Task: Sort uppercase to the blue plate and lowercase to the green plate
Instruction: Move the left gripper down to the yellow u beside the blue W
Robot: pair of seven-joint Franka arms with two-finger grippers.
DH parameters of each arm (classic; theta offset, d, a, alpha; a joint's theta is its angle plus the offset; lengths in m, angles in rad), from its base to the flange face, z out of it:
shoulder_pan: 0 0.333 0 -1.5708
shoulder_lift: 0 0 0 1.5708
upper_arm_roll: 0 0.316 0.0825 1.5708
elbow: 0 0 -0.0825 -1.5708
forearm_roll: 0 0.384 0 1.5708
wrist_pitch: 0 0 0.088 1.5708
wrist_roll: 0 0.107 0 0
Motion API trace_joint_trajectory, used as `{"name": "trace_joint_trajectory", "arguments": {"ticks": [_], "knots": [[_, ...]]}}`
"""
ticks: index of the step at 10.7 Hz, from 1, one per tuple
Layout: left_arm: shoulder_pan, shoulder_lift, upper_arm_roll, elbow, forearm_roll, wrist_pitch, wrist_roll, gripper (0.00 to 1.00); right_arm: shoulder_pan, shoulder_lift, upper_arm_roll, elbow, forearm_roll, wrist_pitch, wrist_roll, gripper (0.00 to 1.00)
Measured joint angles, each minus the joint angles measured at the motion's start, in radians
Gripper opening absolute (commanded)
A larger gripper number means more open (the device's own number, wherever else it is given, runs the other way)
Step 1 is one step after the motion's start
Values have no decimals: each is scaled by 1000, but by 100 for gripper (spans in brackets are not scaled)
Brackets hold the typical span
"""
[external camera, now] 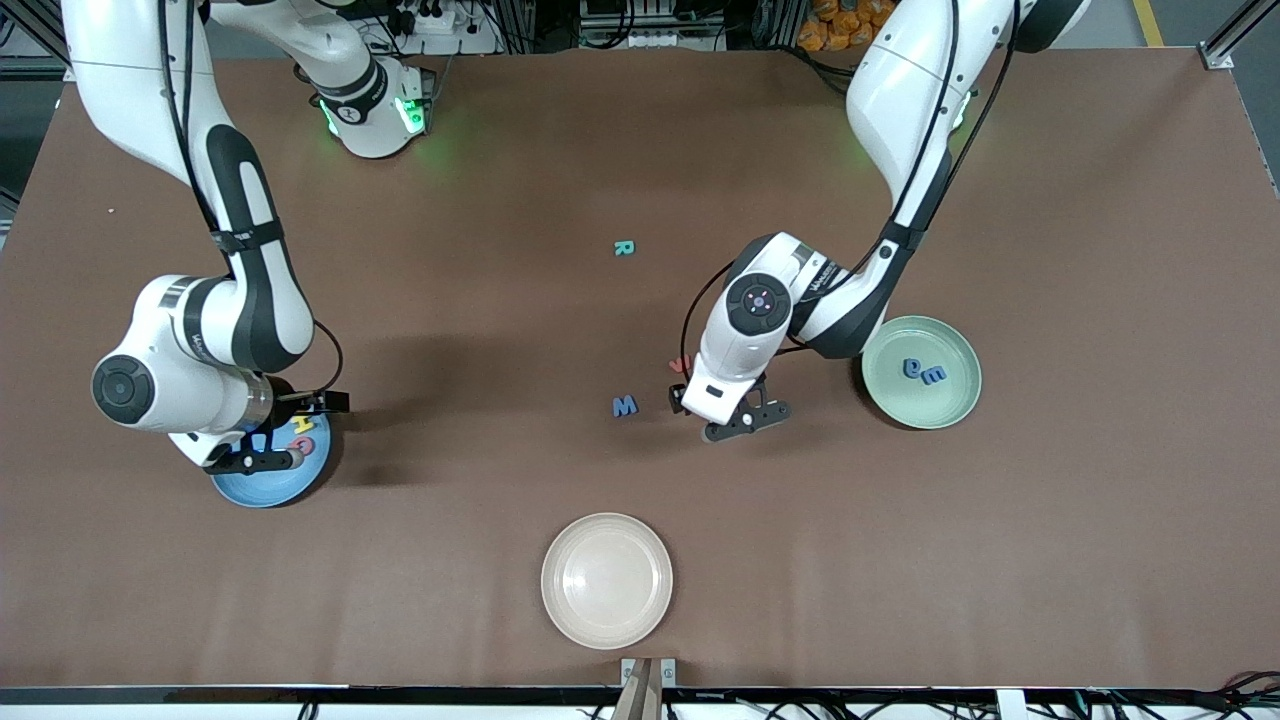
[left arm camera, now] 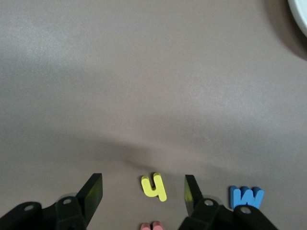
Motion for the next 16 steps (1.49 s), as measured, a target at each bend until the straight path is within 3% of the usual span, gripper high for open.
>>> {"name": "trace_joint_trajectory", "arguments": {"ticks": [4,7,11,13,16], "knots": [[-126,68,161,64,-140,-24,5,88,5,0,23,1,0,3,0,100],[-148,80,173,82,-179,-24,4,87,6,1,28,3,3,8,0,100],[-169,84,175,83,-222,-27,2,86,9,44,31,22,111,52,-1,100],[-179,92,176,83,-226,-27,2,79,10,72,31,41,113,72,-1,100],[-188,109,177,83,-226,-27,2,78,28,117,34,41,118,109,-1,100]]}}
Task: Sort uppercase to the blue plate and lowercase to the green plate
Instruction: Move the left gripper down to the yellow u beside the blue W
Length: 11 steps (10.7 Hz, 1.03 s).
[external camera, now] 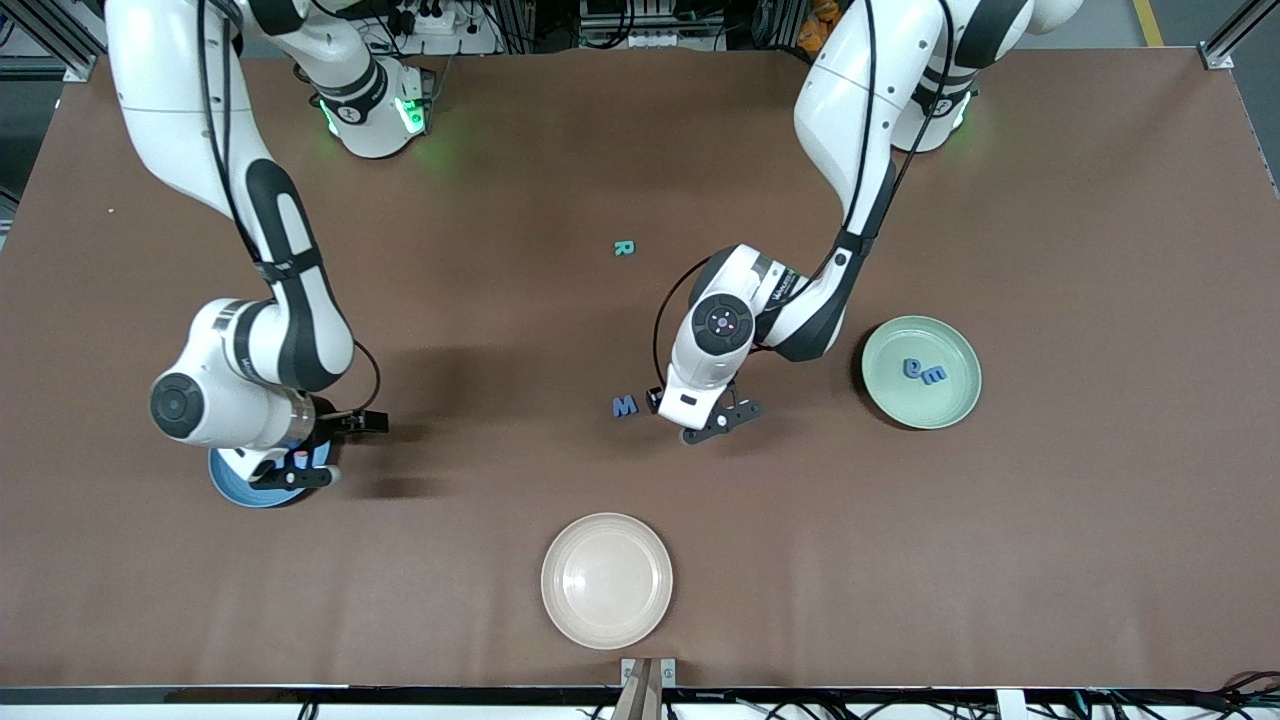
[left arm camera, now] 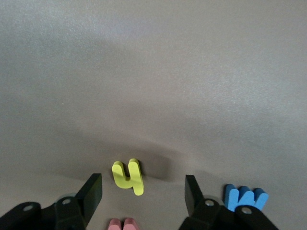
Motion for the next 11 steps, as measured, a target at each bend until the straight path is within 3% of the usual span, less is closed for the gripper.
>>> {"name": "trace_joint_trajectory", "arguments": {"ticks": [5,9,11], "knots": [[-2,12,1,-3,0,0,0,76,8,13,0,1,1,5,0,100],[-14,20,18,-7,0,-5,0,49,8,14,0,1,1,5,0,100],[-18,18,23,-6,0,-6,0,40,9,14,0,1,1,5,0,100]]}}
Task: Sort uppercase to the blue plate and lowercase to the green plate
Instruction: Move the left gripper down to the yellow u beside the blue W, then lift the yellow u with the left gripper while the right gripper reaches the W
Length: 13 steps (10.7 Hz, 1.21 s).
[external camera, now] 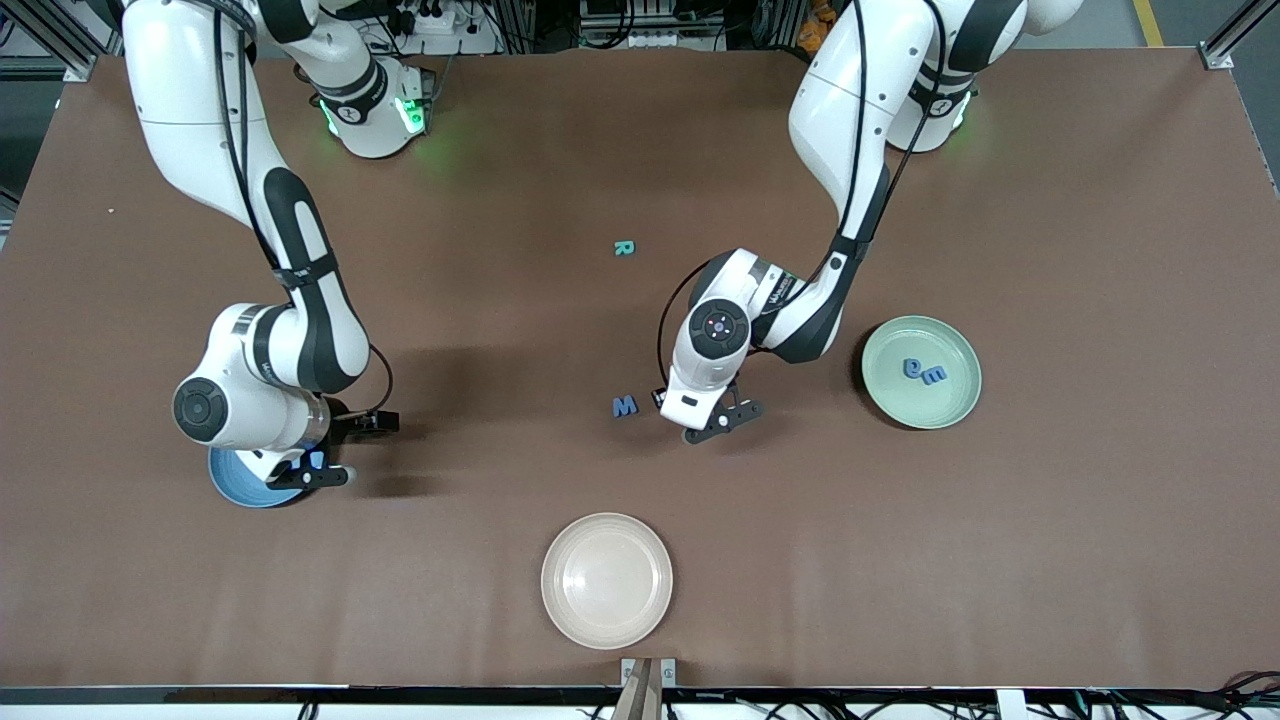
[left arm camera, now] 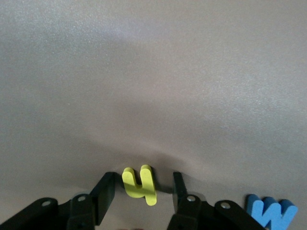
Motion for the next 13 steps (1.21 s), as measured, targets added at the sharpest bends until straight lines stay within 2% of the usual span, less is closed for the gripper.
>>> {"name": "trace_joint_trajectory", "arguments": {"ticks": [3,10,13], "knots": [[-1,-2,3,1,0,-2,0,35,12,0,0,2,1,1,0,100],[-5,-5,9,0,0,-17,2,5,108,0,2,20,6,26,60,100],[-5,-6,11,0,0,-19,22,0,154,0,3,38,10,28,130,100]]}}
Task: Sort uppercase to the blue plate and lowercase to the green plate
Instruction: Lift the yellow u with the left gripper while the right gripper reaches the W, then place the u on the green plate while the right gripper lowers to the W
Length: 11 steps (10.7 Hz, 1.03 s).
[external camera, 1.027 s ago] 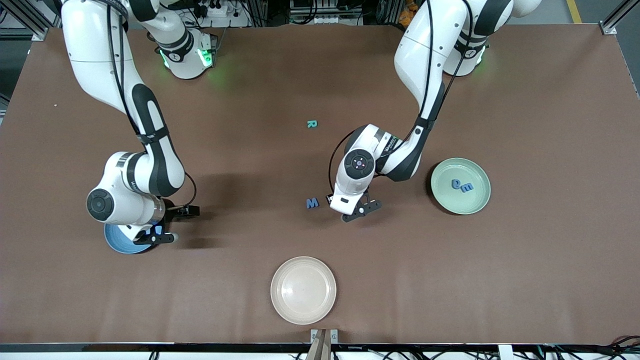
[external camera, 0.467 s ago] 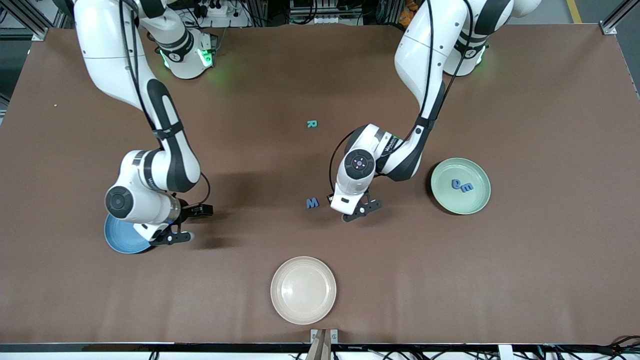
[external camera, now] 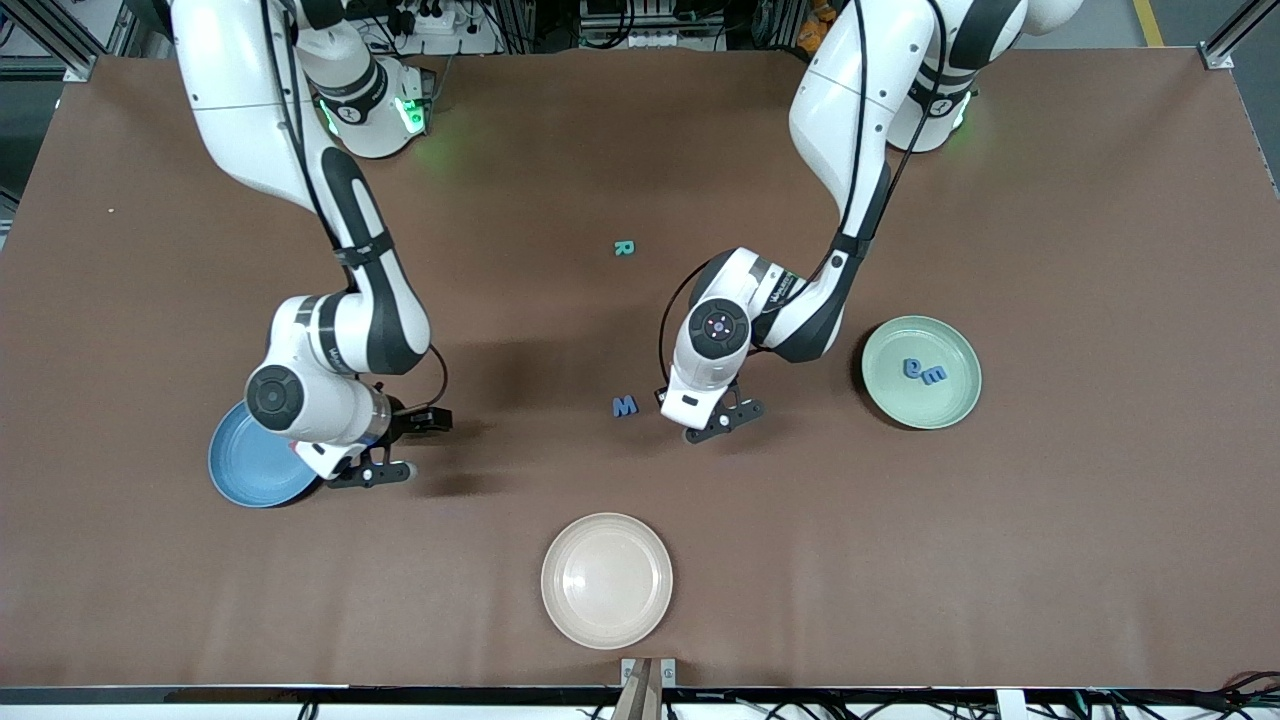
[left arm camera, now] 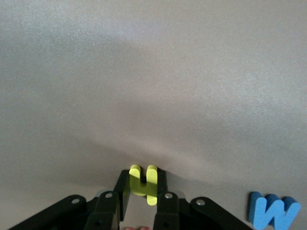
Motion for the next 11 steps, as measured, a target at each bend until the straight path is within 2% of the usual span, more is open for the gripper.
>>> {"name": "trace_joint_trajectory", "arguments": {"ticks": [3,6,8,11], "knots": [[29,-16,26,2,0,-69,126,0,50,0,0,5,2,34,51,100],[127,-106,32,-19,0,-190,313,0,69,1,5,10,43,46,60,100],[195,-185,35,-87,17,-229,450,0,120,14,12,32,98,87,88,100],[300,-309,38,-237,63,-238,635,0,224,64,13,90,106,107,207,100]]}}
